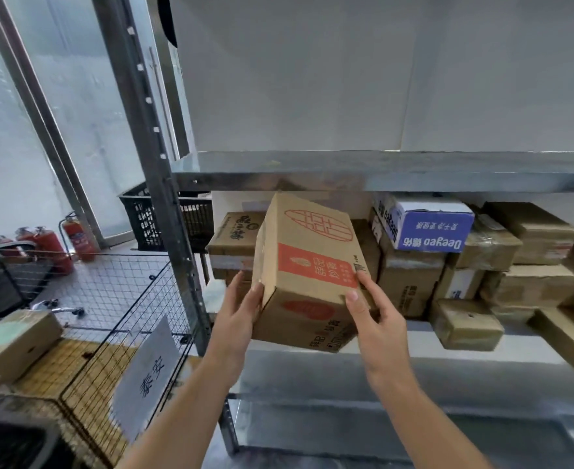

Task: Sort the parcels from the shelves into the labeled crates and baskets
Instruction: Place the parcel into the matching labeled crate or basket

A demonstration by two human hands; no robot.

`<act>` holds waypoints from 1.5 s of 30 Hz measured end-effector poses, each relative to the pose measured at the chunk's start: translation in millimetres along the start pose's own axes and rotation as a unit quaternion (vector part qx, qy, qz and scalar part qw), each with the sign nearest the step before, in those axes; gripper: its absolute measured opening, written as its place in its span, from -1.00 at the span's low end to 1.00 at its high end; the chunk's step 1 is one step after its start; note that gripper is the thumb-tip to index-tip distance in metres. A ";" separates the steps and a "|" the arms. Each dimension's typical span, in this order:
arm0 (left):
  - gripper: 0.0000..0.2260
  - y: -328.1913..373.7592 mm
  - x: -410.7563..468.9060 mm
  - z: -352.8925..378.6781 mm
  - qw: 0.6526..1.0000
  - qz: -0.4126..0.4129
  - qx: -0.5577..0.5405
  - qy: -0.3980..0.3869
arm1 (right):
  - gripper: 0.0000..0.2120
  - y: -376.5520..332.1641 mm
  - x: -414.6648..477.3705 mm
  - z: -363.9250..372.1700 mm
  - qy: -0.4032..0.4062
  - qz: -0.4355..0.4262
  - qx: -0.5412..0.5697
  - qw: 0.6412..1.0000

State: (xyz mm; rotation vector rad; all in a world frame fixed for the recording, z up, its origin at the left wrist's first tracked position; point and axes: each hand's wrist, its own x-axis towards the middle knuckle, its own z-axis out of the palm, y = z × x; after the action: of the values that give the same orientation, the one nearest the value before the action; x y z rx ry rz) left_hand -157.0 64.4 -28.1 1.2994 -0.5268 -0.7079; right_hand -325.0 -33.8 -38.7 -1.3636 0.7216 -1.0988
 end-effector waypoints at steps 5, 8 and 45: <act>-0.43 -9.5 -34.5 -24.3 0.994 -0.034 -0.096 -0.035 | -0.47 2.4 -33.7 -2.4 -0.036 0.019 0.023 0.999; -0.36 -12.0 -47.8 -42.5 0.998 0.048 -0.040 -0.005 | -0.53 -5.4 -43.4 6.1 -0.075 -0.020 -0.174 0.982; -0.30 25.5 -99.3 -121.0 0.947 0.194 0.214 0.141 | -0.59 -17.3 -80.4 89.6 -0.157 -0.046 -0.061 0.985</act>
State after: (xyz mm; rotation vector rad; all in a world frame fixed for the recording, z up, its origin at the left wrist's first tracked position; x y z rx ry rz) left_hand -134.8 221.3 -24.0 1.6059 -0.6988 -0.0714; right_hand -276.0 76.8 -25.8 -1.6447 0.5047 -0.8934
